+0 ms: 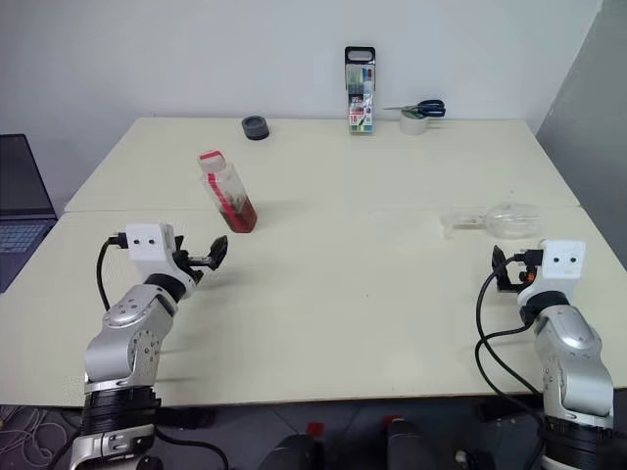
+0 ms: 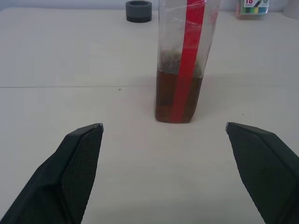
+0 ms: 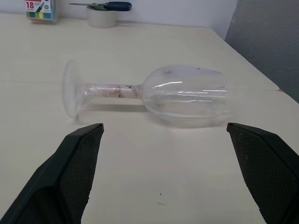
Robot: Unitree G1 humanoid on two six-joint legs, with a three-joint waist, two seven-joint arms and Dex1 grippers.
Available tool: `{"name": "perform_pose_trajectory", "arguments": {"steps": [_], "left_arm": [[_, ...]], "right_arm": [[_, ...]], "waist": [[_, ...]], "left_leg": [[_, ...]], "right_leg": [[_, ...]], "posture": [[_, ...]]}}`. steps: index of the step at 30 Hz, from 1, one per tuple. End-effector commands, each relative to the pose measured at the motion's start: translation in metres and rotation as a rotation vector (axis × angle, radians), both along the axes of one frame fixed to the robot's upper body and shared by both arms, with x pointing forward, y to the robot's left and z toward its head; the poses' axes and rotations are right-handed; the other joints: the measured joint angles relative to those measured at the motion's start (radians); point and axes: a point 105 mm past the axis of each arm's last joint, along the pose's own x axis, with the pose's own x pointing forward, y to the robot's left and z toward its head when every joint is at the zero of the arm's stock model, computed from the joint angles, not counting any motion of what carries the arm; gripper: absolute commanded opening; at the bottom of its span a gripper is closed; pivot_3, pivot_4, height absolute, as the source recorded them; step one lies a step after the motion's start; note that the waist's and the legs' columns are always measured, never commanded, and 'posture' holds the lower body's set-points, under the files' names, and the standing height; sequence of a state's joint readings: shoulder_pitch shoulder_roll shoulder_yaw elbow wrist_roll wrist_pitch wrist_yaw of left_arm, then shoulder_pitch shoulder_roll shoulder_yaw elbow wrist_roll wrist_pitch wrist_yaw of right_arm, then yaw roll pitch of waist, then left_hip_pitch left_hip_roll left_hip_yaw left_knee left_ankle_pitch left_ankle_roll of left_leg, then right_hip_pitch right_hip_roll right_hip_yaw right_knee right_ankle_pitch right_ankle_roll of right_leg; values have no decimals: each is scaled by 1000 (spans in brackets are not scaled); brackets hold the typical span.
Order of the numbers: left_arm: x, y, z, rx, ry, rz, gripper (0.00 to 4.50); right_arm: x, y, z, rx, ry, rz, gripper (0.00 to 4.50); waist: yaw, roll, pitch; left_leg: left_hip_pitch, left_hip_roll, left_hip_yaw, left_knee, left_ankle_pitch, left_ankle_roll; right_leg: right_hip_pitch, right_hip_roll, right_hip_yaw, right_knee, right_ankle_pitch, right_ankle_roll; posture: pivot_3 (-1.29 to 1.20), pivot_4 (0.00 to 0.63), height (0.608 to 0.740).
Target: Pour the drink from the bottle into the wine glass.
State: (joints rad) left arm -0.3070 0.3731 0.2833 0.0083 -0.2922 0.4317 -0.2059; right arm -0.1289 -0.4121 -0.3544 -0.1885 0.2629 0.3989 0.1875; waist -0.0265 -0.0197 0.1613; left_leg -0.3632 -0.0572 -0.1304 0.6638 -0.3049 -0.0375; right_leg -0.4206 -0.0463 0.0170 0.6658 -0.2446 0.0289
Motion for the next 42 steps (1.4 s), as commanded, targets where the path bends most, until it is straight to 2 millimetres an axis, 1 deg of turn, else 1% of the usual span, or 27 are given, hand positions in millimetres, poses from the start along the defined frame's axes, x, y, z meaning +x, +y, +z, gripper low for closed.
{"name": "perform_pose_trajectory", "arguments": {"steps": [1,10,21,26,29,31,33,35,36,38,39,40,42], "left_arm": [[-4,5,17,16,-54,11,4488],[-2,4,21,25,-68,8,4488],[-2,0,21,29,-66,-1,4488],[-1,1,21,29,-70,4,4488],[-1,1,23,33,-72,9,4488],[2,1,23,39,-73,3,4488],[6,-1,25,42,-76,-6,4488],[9,-2,26,43,-79,-12,4488],[11,-3,27,40,-81,-17,4488],[13,-4,27,41,-83,-23,4488],[14,-4,27,43,-84,-25,4488],[15,-5,28,44,-85,-26,4488],[17,-5,30,47,-92,-30,4488]], "right_arm": [[-3,-7,10,-8,-36,-22,4500],[-3,-6,10,-12,-40,-20,4500],[-1,-5,14,-24,-51,-11,4500],[1,1,17,-47,-55,18,4500],[3,8,26,-64,-71,65,4500],[6,23,40,-75,-98,163,4500],[5,50,61,-63,-137,344,4500],[-1,77,76,-39,-145,528,4500],[-6,88,80,-29,-136,610,4500],[-23,117,85,12,-83,814,4500],[-32,128,85,23,-54,895,4500],[-39,137,84,27,-27,958,4500],[-48,146,84,42,6,1031,4500]], "waist": [[0,0,0],[0,0,0],[0,0,0],[0,0,0],[0,0,0],[0,0,0],[-1,0,0],[-1,0,0],[-1,0,0],[0,0,0],[0,0,0],[1,0,0],[2,0,0]], "left_leg": [[0,0,0,0,0,0],[0,0,0,0,0,0],[0,0,0,0,0,0],[0,0,0,0,0,0],[0,0,0,0,0,0],[0,0,0,0,0,0],[0,0,0,0,0,0],[0,0,0,0,0,0],[0,0,0,0,0,0],[0,0,-1,0,0,0],[0,0,-1,0,0,0],[-1,0,-2,0,0,0],[-1,0,-2,0,0,0]], "right_leg": [[0,0,0,0,0,0],[0,0,0,0,0,0],[0,0,0,0,0,0],[0,0,0,0,0,0],[0,0,0,0,0,0],[0,0,0,0,0,0],[0,0,0,0,0,0],[0,1,0,0,0,0],[0,1,-1,0,0,0],[1,1,-2,-1,0,0],[1,1,-2,-2,0,0],[1,0,-2,-2,0,0],[1,0,-2,-3,0,0]], "posture": [[0,150,740],[0,150,740],[0,150,740],[0,150,740],[0,150,740],[0,150,740],[0,150,740],[0,150,740],[0,150,740],[0,150,740],[0,150,740],[0,150,740],[0,150,740]]}}
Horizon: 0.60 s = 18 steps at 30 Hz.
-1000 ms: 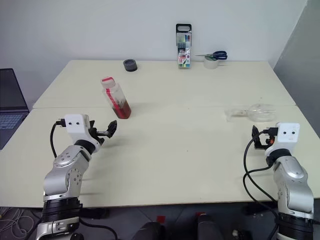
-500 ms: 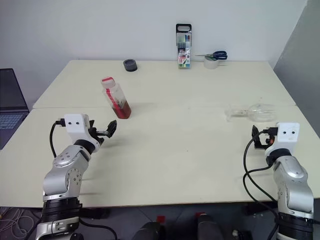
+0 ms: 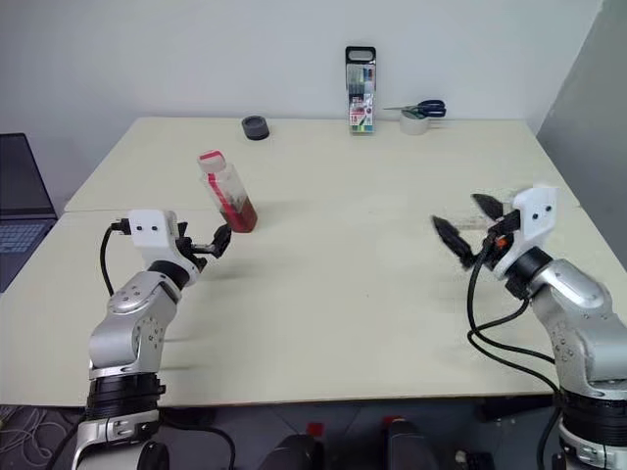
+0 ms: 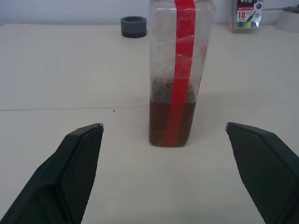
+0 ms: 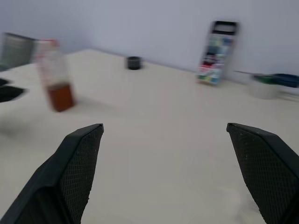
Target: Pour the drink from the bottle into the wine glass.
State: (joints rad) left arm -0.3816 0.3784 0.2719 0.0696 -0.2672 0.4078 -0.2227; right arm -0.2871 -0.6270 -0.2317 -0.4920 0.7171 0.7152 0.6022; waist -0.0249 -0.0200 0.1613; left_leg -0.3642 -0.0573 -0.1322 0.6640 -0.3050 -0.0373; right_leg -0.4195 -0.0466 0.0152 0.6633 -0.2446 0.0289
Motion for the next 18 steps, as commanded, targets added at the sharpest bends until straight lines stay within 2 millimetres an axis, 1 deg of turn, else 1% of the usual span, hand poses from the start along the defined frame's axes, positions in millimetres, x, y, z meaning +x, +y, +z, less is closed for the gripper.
{"name": "perform_pose_trajectory", "arguments": {"steps": [1,10,18], "left_arm": [[5,-1,19,30,-64,-11,4488],[9,1,22,28,-84,4,4488],[20,1,28,27,-108,4,4488]], "right_arm": [[-20,19,7,4,28,155,4500],[-21,34,23,14,-14,185,4500],[-16,32,21,3,-24,157,4500]], "waist": [[2,0,0],[1,0,0],[5,0,0]], "left_leg": [[0,0,0,0,0,0],[0,0,0,0,0,0],[0,0,0,0,0,0]], "right_leg": [[0,0,0,0,0,0],[0,0,0,1,0,0],[0,-1,0,1,0,0]], "posture": [[0,150,740],[0,150,740],[0,150,740]]}}
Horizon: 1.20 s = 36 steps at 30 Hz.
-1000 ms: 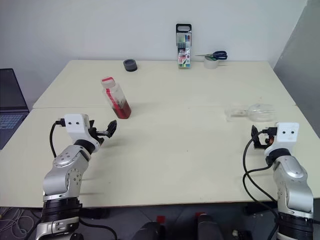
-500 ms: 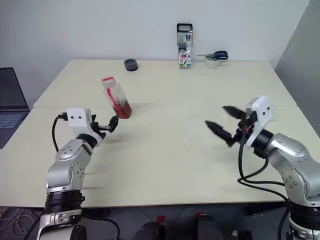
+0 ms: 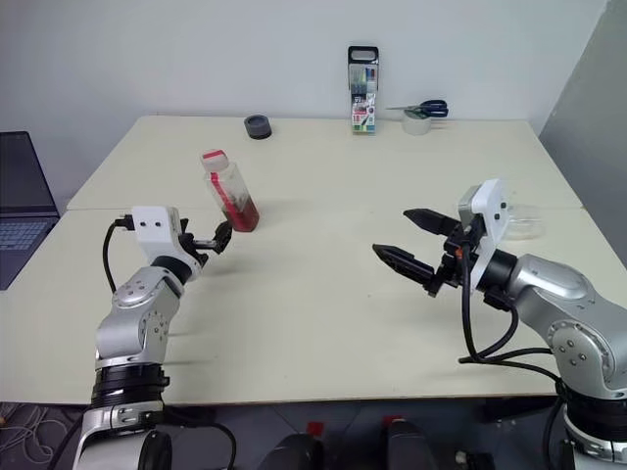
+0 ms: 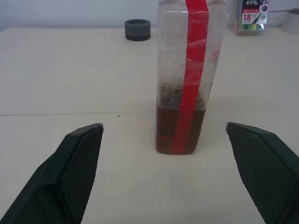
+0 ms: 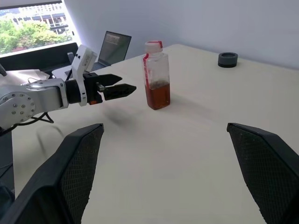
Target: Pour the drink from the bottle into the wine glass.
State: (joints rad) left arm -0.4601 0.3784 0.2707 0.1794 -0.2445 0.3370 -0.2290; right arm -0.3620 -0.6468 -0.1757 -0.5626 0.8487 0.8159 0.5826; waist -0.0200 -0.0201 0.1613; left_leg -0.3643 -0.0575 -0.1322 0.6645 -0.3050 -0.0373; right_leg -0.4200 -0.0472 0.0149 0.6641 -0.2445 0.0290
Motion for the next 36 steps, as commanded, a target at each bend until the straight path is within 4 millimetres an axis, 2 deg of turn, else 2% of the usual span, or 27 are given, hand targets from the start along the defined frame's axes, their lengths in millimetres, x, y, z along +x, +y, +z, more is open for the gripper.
{"name": "perform_pose_trajectory", "arguments": {"steps": [1,16,36], "left_arm": [[7,0,21,22,-74,-3,4488],[36,-19,35,9,-112,-98,4488],[62,-19,58,45,-165,-112,4488]], "right_arm": [[0,-1,9,8,-54,-13,4500],[3,2,10,25,-59,-44,4500],[5,-2,9,35,-57,-86,4500]], "waist": [[0,0,0],[0,0,0],[-2,0,0]], "left_leg": [[0,0,0,0,0,0],[0,0,0,0,0,0],[-1,-1,0,0,0,0]], "right_leg": [[0,0,0,0,0,0],[0,0,0,0,0,0],[-1,0,0,0,0,0]], "posture": [[0,150,740],[0,150,740],[0,150,740]]}}
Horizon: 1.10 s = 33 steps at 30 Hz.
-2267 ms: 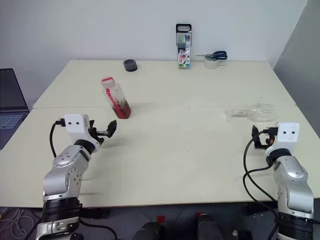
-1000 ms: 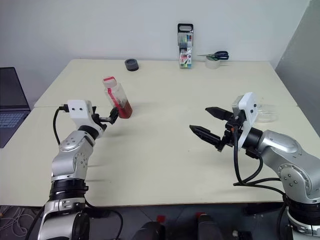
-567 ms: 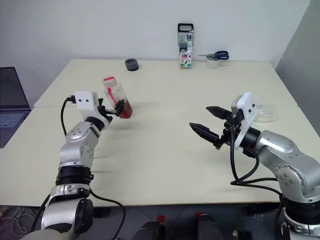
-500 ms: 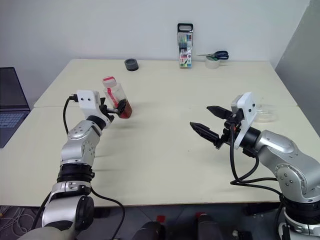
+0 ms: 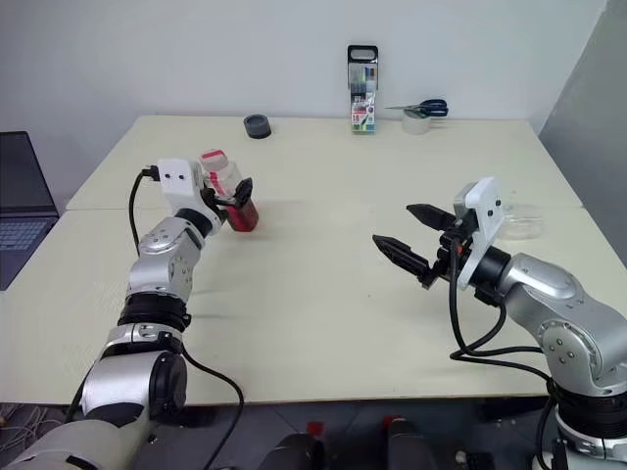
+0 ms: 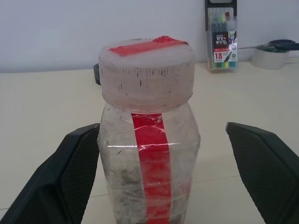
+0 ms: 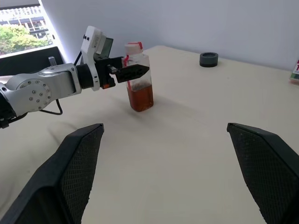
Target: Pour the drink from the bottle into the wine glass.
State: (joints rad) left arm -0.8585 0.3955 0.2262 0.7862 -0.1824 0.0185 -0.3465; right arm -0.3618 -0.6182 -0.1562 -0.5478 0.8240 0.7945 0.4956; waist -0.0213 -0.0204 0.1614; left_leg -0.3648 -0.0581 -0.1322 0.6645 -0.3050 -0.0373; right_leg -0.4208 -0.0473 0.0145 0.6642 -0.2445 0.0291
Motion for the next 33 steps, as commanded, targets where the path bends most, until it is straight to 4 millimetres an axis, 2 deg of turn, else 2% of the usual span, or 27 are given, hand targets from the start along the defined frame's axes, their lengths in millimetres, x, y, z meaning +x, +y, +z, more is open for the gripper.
{"name": "perform_pose_trajectory", "arguments": {"steps": [1,33], "left_arm": [[3,3,24,24,-73,-1,4488],[10,8,27,47,-77,11,4488]], "right_arm": [[-5,1,11,10,-56,0,4500],[-7,0,11,13,-63,-28,4500]], "waist": [[-1,0,0],[-4,0,0]], "left_leg": [[0,0,0,0,0,0],[0,0,0,0,0,0]], "right_leg": [[0,0,0,0,0,0],[0,0,0,0,0,0]], "posture": [[0,150,740],[0,150,740]]}}
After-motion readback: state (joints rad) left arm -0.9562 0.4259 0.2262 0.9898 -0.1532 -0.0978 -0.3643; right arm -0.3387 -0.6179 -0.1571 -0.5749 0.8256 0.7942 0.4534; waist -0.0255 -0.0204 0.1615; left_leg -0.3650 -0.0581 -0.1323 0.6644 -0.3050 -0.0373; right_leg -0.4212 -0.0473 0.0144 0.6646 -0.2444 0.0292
